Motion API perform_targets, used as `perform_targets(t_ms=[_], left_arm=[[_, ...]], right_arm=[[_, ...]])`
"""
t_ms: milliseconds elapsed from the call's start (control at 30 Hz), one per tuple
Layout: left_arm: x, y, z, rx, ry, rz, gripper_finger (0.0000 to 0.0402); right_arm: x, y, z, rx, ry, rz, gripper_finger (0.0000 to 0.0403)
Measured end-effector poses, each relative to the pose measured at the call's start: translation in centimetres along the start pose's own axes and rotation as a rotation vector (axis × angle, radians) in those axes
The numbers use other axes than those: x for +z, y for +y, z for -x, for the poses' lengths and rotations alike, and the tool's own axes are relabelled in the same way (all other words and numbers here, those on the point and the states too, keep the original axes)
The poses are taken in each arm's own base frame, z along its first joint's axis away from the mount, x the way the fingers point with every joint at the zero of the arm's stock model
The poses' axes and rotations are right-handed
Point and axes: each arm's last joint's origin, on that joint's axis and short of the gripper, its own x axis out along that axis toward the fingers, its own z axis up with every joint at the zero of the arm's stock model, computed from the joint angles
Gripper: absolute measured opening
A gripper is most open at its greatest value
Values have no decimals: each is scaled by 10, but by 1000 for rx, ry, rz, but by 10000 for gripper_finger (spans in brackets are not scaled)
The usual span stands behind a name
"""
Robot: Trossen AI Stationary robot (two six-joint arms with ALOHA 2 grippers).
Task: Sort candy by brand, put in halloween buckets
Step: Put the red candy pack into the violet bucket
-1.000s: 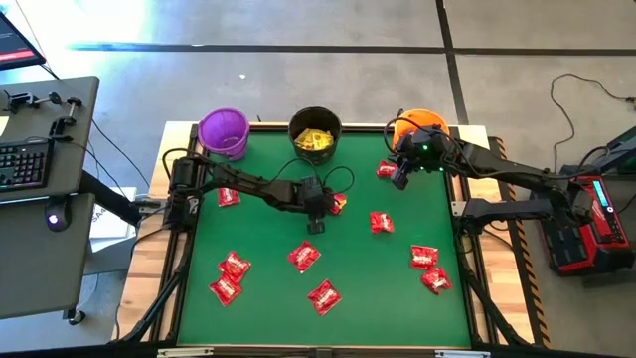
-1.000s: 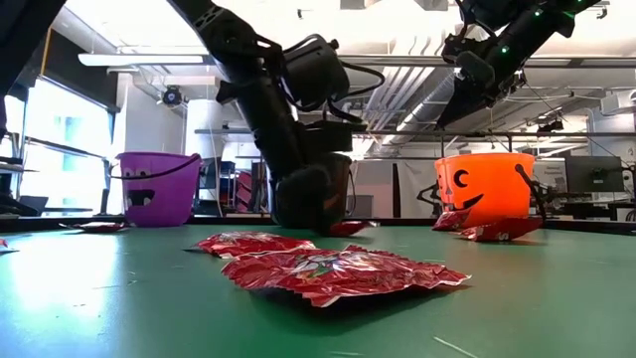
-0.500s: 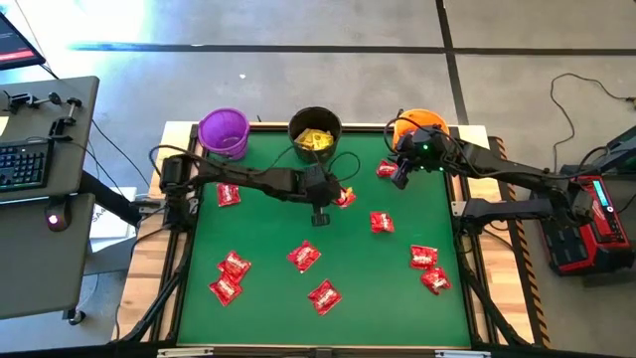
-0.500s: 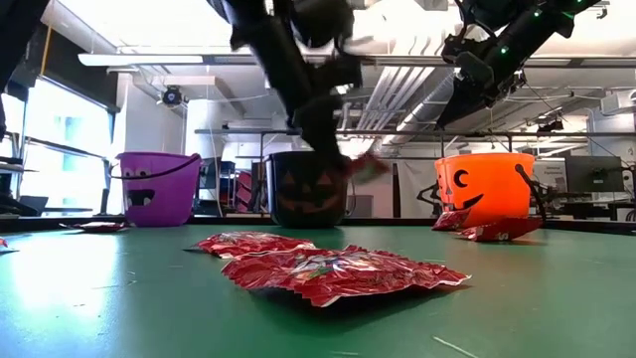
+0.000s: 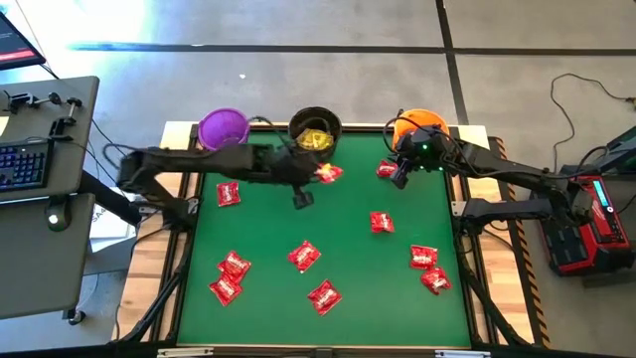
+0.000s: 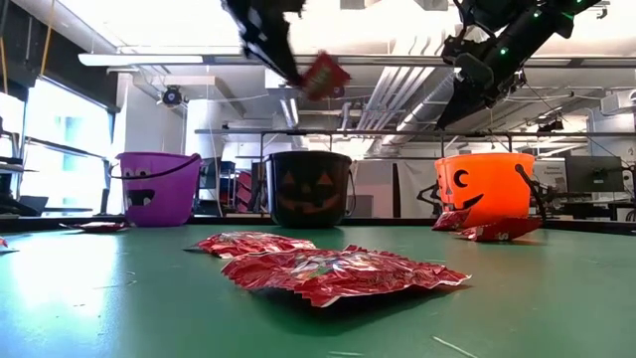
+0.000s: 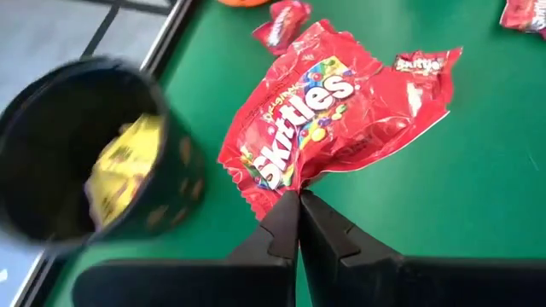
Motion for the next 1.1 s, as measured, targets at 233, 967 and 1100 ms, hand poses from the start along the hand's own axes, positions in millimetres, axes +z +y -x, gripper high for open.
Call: perform_targets(t_ms=[233, 967, 1100], left_arm=[[-21, 37, 49, 48, 116, 150, 0], [-103, 206, 70, 337, 550, 605, 0], [-118, 217, 68, 327, 594, 636, 0]], right_arm=[[0, 0, 0, -1, -4, -20, 0], [5, 0, 0, 5, -51, -359, 0], [5, 0, 0, 6, -51, -368, 0]])
